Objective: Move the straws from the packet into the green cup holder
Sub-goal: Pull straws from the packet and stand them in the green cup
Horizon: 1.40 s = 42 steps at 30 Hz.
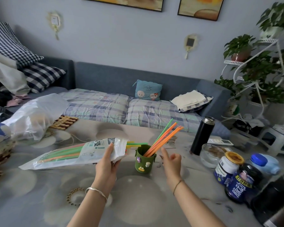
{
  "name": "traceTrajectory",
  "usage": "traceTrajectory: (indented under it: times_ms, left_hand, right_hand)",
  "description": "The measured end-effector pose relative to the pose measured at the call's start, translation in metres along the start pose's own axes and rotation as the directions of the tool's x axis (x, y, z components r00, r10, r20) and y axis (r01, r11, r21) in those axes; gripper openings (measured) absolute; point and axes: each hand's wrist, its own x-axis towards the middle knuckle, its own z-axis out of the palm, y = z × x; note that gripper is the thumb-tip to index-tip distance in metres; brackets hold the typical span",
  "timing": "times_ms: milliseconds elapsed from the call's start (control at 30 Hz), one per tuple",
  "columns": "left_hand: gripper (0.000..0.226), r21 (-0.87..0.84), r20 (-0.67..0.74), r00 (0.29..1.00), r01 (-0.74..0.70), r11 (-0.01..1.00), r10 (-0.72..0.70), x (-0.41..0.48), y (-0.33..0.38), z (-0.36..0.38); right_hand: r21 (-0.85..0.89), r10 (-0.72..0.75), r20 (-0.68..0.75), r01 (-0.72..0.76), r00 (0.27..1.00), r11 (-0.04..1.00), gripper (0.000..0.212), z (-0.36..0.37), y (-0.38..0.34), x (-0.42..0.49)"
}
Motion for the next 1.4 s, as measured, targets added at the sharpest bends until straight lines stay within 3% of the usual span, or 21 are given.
traceTrajectory:
  times_ms: [33, 133, 233, 300, 400, 533, 633, 767, 833, 900, 1000, 1233, 1400]
  left_hand:
    - [0.049, 0.005, -0.002, 1.000, -0.001, 1.000, 0.001, -0.003, 0.000, 0.001]
    - [0.050, 0.020, -0.005, 1.000, -0.010, 1.000, 0.010, -0.023, 0.004, 0.005]
    - [0.045, 0.055, 0.017, 1.000, -0.012, 0.998, 0.011, -0.047, 0.006, 0.009]
    - [0.031, 0.090, 0.048, 0.999, -0.028, 0.996, 0.023, -0.062, 0.008, 0.014]
    - [0.007, 0.086, 0.062, 0.998, -0.029, 0.996, 0.024, -0.079, 0.012, 0.021]
    - [0.006, 0.058, 0.080, 0.996, -0.045, 0.997, 0.040, -0.088, 0.019, 0.023]
    - [0.014, 0.031, 0.077, 0.995, -0.061, 0.998, 0.058, -0.085, 0.029, 0.018]
    - [0.045, -0.053, 0.049, 0.997, -0.062, 0.997, 0.065, -0.071, 0.039, 0.009]
    - [0.047, -0.071, 0.054, 0.997, -0.054, 0.996, 0.057, -0.070, 0.037, 0.010]
    - [0.045, -0.057, 0.069, 0.996, -0.045, 0.997, 0.049, -0.075, 0.030, 0.016]
    - [0.045, -0.048, 0.087, 0.996, -0.032, 0.998, 0.036, -0.079, 0.021, 0.021]
    - [0.050, -0.119, 0.035, 0.998, -0.047, 0.992, 0.052, -0.061, 0.031, 0.009]
    - [0.045, -0.073, 0.053, 0.999, 0.010, 0.997, -0.006, -0.063, 0.012, 0.022]
  right_hand:
    - [0.038, -0.039, -0.004, 0.039, 0.999, 0.999, 0.034, 0.001, -0.003, -0.011]
    - [0.181, -0.172, 0.184, 0.138, 0.968, 0.974, 0.020, 0.009, -0.037, -0.054]
    - [0.197, -0.214, 0.288, 0.161, 0.933, 0.967, 0.026, 0.025, -0.064, -0.080]
    - [0.110, -0.241, 0.284, 0.218, 0.928, 0.970, 0.031, 0.031, -0.074, -0.092]
    - [0.055, -0.334, 0.294, 0.333, 0.895, 0.941, 0.019, 0.035, -0.079, -0.104]
    - [0.089, -0.368, 0.333, 0.359, 0.868, 0.929, 0.016, 0.032, -0.086, -0.111]
    - [0.145, -0.406, 0.277, 0.380, 0.871, 0.914, 0.018, 0.018, -0.096, -0.110]
    - [0.309, -0.272, 0.153, 0.216, 0.950, 0.926, 0.021, 0.001, -0.111, -0.104]
    - [0.335, -0.169, 0.232, 0.084, 0.958, 0.938, 0.028, 0.003, -0.115, -0.108]
    - [0.289, -0.139, 0.371, 0.028, 0.918, 0.957, 0.034, 0.013, -0.112, -0.115]
    - [0.215, -0.144, 0.422, 0.055, 0.895, 0.975, 0.029, 0.025, -0.111, -0.123]
    - [0.353, -0.165, 0.132, 0.110, 0.977, 0.929, 0.039, 0.006, -0.126, -0.104]
    - [0.147, -0.167, 0.316, 0.126, 0.934, 0.981, 0.035, 0.020, -0.113, -0.098]
